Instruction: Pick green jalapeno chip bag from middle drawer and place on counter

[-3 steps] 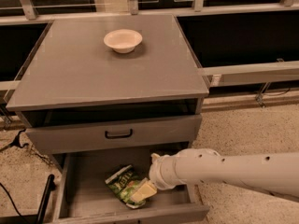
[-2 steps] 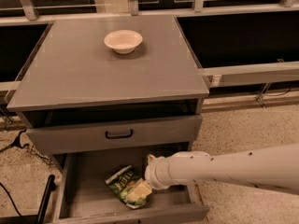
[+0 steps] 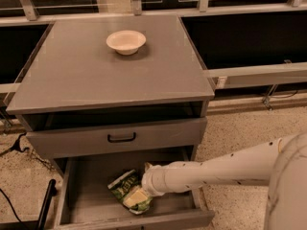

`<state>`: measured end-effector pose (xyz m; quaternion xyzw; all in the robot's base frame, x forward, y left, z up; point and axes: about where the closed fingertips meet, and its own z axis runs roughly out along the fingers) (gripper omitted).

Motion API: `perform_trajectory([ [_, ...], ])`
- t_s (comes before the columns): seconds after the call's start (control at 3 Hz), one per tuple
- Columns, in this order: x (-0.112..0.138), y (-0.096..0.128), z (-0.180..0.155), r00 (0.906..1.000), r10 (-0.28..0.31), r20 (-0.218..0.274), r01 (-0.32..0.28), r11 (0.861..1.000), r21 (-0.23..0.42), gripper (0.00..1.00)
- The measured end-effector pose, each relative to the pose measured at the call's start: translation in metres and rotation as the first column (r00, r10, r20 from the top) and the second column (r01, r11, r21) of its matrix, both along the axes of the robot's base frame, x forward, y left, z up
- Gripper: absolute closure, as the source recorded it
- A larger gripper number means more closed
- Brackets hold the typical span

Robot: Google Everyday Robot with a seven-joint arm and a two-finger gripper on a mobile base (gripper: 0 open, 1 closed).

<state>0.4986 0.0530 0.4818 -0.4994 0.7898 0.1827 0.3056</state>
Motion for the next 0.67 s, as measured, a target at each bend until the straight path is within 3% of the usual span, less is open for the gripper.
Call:
perform_trajectory([
  [0.67,-0.004,0.005,-0.051,0.9977,-0.007,-0.067,0.005,1.0,-0.022,0.15],
])
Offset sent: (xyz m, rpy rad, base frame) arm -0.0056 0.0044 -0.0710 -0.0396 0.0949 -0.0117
